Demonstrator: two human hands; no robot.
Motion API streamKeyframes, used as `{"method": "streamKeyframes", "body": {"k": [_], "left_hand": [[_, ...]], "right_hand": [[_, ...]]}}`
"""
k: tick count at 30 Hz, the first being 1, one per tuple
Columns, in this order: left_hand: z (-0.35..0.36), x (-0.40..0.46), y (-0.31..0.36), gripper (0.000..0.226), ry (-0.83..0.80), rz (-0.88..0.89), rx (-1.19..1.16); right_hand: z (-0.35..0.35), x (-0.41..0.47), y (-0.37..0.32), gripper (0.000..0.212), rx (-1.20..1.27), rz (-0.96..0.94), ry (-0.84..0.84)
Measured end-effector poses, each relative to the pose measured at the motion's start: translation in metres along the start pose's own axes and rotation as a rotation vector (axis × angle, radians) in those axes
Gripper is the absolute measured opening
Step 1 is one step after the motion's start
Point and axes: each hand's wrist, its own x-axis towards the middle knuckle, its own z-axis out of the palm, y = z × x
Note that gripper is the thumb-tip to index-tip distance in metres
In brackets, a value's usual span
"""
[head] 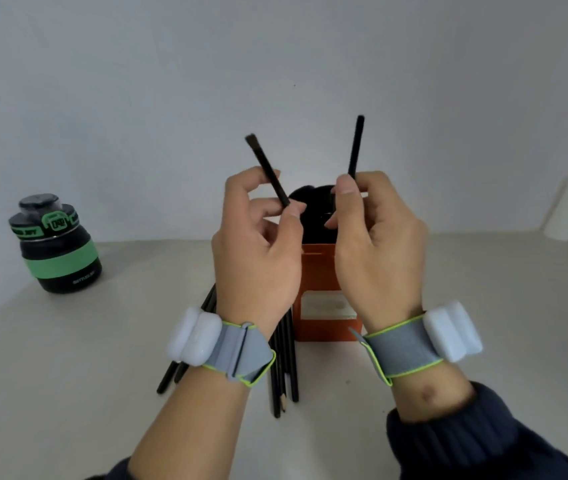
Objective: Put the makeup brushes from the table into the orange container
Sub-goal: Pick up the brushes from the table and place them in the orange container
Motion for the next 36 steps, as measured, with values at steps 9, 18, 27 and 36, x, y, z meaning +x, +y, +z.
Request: {"method": "streamKeyframes", "body": {"k": [9,18,27,36], "left_hand": [[0.002,-0.003,-0.018,0.002,-0.070,-0.037,0.297],[-0.005,-0.001,-0.020,0.007,-0.167,-0.091,0.327],[-0.041,0.004,-0.025,0.006,-0.149,-0.032,0.258],[-0.114,0.030,-0.056,0.010,-0.148,-0.079,0.487]], "right_hand": [[0.002,-0.003,0.002,0.013,-0.068,-0.028,-0.114],[0.002,-0.006,0.002,0.021,-0.259,-0.121,-0.177],[-0.003,-0.008,-0.008,0.019,-0.143,-0.174,0.050],[0.017,-0.042,-0.036,0.022,0.101,-0.377,-0.177]]}}
